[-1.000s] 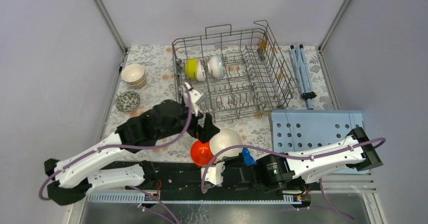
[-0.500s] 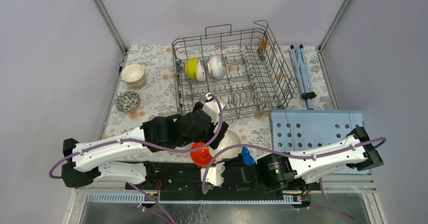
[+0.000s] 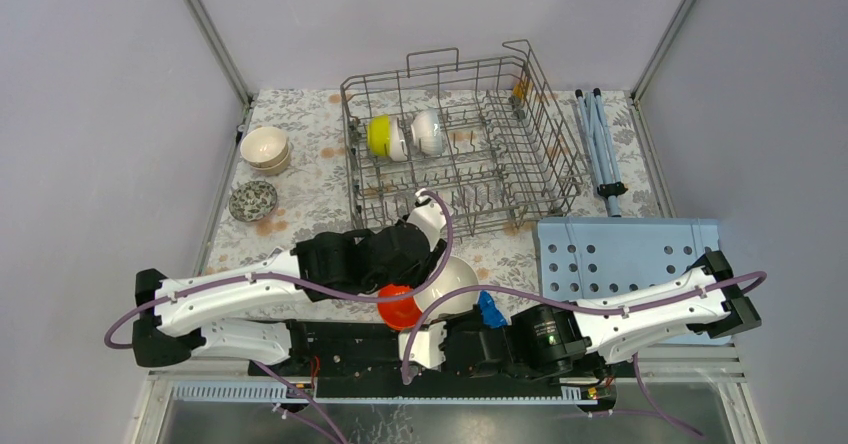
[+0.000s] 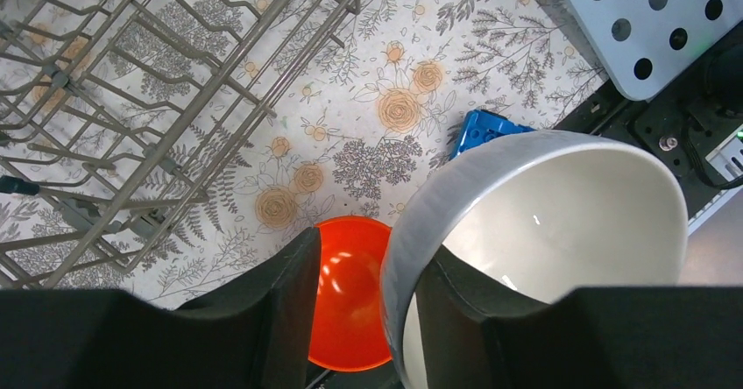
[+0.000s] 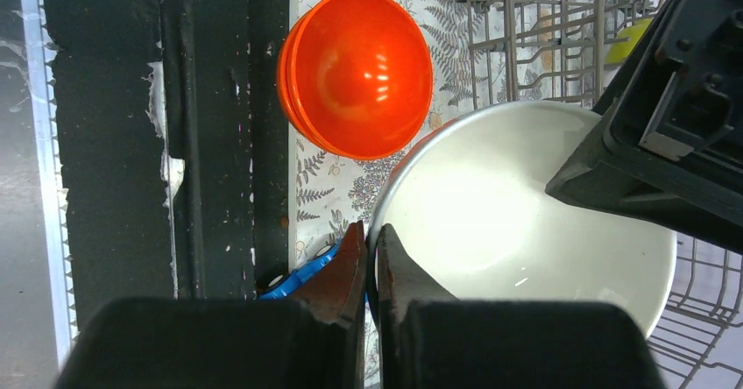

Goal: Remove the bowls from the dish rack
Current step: Place the bowl at the center of the board.

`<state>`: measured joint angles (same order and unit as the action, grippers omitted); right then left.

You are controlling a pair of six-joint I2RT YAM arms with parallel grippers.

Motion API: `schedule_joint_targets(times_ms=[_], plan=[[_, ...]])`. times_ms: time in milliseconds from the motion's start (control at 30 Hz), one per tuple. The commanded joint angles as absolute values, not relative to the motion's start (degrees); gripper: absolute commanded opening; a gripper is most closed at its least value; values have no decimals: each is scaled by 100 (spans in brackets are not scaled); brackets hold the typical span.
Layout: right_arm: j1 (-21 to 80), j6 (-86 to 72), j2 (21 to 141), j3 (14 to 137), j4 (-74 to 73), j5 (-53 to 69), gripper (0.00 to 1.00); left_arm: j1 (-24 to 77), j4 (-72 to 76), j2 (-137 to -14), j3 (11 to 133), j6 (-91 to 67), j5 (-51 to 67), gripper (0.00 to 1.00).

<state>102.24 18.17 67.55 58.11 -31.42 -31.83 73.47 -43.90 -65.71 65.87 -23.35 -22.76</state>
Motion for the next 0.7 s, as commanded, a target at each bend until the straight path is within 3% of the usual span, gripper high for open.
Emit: schedule_joint_targets(times_ms=[0, 167, 233, 367, 467, 667], plan=[[10283, 1876, 6666, 6152, -2905, -3416, 0, 7388, -4273, -6525, 6784, -2390, -2419, 45], [10291, 1881, 6688, 6170, -2870, -3416, 0, 7403, -4272, -6487, 6732, -2438, -2376, 45], [10291, 1874, 6691, 6174, -2865, -3415, 0, 7401, -4253, -6479, 6702, -2443, -2358, 41], [10292, 1859, 6706, 6196, -2876, -3393, 0, 7409, -4172, -6443, 6622, -2455, -2290, 21], [10300, 1817, 6700, 6198, -2827, -3416, 0, 7412, -4158, -6445, 6614, -2470, -2266, 0], [10311, 1692, 6701, 6170, -2728, -3438, 4, 7415, -3895, -6327, 6494, -2549, -2403, 0]])
